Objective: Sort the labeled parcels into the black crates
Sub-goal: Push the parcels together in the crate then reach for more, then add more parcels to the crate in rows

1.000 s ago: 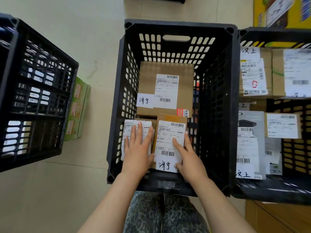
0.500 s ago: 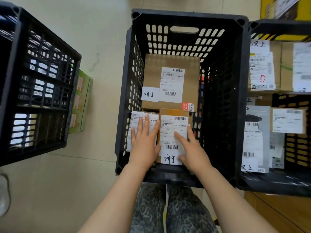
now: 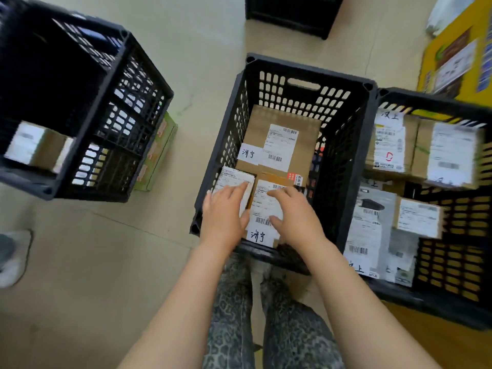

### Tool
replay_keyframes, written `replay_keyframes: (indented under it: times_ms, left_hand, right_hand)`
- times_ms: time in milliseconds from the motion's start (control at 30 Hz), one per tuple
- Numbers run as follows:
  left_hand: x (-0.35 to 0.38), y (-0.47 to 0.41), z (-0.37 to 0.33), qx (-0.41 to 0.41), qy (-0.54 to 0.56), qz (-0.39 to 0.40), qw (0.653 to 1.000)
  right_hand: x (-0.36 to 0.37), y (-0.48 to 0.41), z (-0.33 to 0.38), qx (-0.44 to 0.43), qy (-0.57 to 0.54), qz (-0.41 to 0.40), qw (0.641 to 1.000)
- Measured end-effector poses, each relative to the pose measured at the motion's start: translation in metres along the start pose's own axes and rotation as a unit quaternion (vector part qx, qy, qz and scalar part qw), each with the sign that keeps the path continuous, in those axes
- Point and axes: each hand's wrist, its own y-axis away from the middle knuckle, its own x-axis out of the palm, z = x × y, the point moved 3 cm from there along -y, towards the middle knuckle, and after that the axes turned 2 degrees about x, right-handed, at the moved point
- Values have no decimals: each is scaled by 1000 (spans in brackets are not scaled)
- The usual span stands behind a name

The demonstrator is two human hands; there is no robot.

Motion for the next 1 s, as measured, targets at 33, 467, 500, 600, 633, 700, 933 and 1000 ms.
replay_keyframes:
  times_ms: [33, 467, 500, 600, 633, 700, 933, 1000]
  left_hand:
    - [-11, 11, -6, -8, 7, -27, 1000]
    - [-161, 211, -22, -113, 44, -326, 938]
    - [-172, 230, -18, -122, 47, -349, 928]
    - [-202, 294, -5, -164, 39, -421, 891]
    - [-210, 316, 1, -181, 32, -444, 877]
    - [-222, 364, 11, -217, 11, -480, 850]
    - [-227, 551, 49, -343, -34, -567, 748]
    - [-219, 606, 55, -373, -43, -582, 721]
  right_hand:
    - [-11, 8, 10, -20, 5, -3, 1000]
    - [-102, 150, 181, -334, 55, -31, 941]
    - [-101, 161, 200, -363, 60, -27, 930]
    - [-91, 200, 263, -452, 55, -12, 890]
    - [-85, 215, 284, -480, 50, -8, 876]
    - [-71, 250, 322, -533, 40, -4, 845]
    - [7, 392, 415, -661, 32, 69, 747]
    - [35, 436, 432, -688, 34, 87, 719]
